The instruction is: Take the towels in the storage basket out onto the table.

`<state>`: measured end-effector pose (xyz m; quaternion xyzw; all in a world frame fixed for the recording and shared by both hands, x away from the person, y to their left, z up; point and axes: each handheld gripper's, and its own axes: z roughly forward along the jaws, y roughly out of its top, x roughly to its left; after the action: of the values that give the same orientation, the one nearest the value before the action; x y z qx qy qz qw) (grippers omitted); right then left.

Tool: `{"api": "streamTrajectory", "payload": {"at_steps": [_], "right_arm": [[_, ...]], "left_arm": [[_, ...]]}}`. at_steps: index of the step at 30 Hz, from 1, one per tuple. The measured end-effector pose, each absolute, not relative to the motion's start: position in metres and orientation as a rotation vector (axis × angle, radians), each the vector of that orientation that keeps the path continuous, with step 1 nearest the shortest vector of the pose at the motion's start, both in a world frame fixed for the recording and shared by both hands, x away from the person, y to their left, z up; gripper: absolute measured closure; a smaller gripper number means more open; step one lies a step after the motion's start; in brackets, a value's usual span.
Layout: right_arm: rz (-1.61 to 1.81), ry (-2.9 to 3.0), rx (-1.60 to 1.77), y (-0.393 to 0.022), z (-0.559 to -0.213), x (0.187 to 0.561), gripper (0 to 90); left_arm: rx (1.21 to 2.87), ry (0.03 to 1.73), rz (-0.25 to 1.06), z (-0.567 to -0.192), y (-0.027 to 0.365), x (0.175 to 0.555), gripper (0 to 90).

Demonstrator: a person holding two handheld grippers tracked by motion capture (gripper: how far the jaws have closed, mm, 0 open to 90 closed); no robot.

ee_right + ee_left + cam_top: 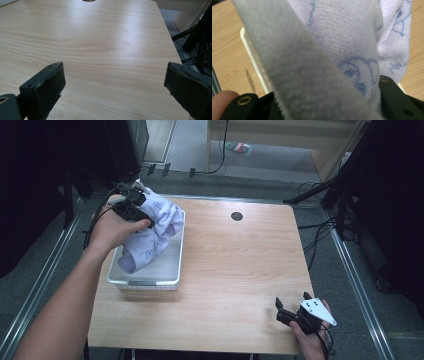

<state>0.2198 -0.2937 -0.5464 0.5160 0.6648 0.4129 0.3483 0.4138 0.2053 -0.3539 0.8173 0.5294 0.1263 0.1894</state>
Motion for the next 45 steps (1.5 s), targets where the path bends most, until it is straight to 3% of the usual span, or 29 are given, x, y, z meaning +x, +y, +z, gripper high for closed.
{"api": "streamTrajectory", "payload": {"at_steps": [17, 45], "right_arm": [[1.065, 1.718, 1.338, -0.293, -0.546, 0.22, 4.7], [1.052, 1.697, 1.339, -0.292, -0.547, 0.219, 7.8]], "left_arm": [[2.331, 1.397, 0.351, -0.332, 0.171, 0.413, 59.5], [2.408, 1.234, 0.289, -0.336, 0.068, 0.422, 59.0]]}}
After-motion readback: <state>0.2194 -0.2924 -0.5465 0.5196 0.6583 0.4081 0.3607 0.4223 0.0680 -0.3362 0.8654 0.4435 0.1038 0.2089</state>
